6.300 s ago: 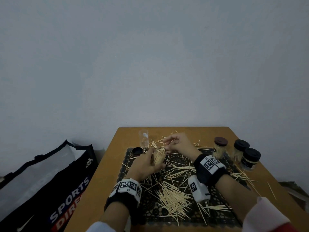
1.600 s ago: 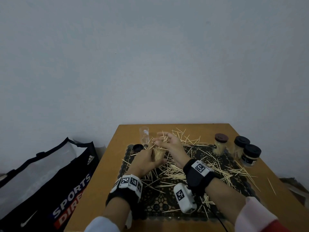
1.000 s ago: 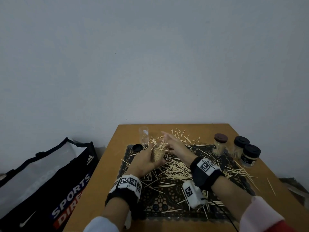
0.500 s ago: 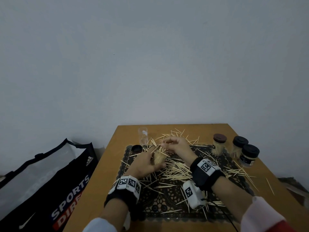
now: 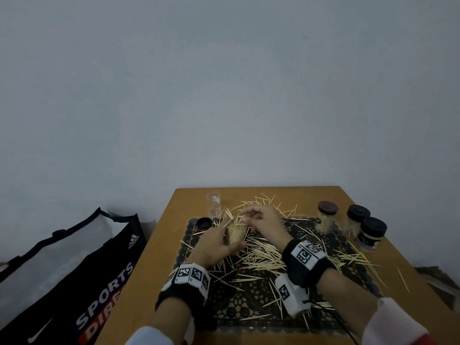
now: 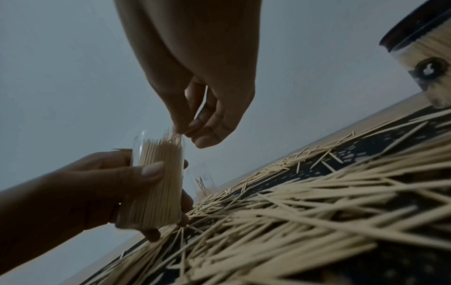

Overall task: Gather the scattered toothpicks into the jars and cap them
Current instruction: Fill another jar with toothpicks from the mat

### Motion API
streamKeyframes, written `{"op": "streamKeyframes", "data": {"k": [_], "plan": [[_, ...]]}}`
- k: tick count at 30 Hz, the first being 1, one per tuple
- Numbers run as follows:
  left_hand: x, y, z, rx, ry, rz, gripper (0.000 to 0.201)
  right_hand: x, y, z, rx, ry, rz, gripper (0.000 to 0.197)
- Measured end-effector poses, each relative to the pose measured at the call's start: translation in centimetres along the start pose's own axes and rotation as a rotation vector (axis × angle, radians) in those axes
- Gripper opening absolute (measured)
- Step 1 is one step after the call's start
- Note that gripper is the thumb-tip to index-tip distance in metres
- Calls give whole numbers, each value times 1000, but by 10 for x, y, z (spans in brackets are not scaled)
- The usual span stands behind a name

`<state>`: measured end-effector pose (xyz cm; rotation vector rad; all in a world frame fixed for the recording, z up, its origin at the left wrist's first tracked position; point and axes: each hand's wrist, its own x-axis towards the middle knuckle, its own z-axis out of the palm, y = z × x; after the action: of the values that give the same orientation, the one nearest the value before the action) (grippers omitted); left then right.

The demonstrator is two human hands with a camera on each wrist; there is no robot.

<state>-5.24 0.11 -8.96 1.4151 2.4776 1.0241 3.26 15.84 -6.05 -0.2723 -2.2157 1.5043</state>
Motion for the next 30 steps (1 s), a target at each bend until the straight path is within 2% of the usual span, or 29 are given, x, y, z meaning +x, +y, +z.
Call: {"op": "streamKeyframes", "data": {"k": [4, 9, 13, 16, 18, 22, 26, 28, 30], "plan": [[0, 0, 1, 21, -57, 43, 71, 1, -2, -1, -7, 0, -43, 18], [2, -4, 1, 14, -47, 9, 74, 0, 1, 3, -112, -120, -69, 18], [2, -6, 2, 43, 6, -23, 75, -6, -2, 1, -5, -120, -73, 29], [4, -9, 3, 74, 58, -37, 73, -6, 0, -2, -166, -253, -78, 28], [4, -9, 2, 87, 90, -44, 73, -6, 2, -5, -297, -300, -116, 34], [3, -8, 2, 87, 90, -46, 76, -9, 2, -9, -271, -219, -116, 46], [3, -7, 2, 102, 72, -70, 74, -6, 3, -11, -135, -158, 4, 19], [3, -6, 2, 132, 52, -75, 74, -5, 3, -13, -60, -122, 38, 16], [3, -6, 2, 149, 32, -75, 75, -3, -1, -16, -92, -71, 33, 13]]}}
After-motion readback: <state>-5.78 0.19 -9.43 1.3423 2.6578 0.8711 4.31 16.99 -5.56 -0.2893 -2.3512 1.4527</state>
